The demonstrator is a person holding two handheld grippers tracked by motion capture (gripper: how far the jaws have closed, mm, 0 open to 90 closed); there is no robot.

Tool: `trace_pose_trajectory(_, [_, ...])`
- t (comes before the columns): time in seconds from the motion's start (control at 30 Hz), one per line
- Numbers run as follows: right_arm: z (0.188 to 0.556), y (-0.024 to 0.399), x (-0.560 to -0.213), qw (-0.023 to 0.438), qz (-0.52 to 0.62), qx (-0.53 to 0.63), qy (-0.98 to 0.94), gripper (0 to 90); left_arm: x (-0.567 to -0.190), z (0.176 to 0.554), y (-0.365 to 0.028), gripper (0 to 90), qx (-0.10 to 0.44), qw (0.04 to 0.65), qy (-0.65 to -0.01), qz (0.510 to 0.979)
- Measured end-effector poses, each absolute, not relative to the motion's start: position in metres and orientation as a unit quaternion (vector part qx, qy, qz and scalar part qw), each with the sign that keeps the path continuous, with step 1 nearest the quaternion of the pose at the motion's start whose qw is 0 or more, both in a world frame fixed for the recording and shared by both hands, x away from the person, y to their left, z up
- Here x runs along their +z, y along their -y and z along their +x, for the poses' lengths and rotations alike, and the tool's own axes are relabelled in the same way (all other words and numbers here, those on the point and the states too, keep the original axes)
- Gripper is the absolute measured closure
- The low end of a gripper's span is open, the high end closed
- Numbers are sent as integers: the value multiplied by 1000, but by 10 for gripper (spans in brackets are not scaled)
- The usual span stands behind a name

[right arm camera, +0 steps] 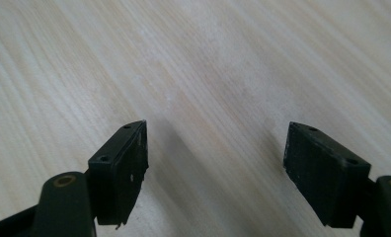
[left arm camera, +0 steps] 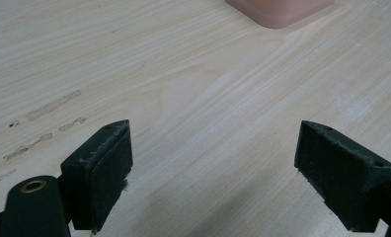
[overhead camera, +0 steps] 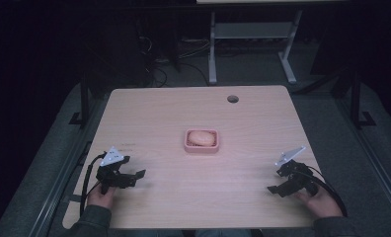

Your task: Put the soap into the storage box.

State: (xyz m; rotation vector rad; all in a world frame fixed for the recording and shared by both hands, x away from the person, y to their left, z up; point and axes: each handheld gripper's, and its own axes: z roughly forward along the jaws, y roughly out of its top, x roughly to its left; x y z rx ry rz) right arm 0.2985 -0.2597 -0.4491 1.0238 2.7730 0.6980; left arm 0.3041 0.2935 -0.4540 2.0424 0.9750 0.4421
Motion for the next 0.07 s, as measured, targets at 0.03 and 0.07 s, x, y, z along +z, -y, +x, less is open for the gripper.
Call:
trace_pose_trajectory(0.03, [297,259,-447,55,337,232,-911,247,-454,304,-293,143,176,407,-386,809])
trace_pose_trajectory(0.07, [296,259,-444,60,336,234,-911,247,-454,304,-294,143,177,405,-386,810])
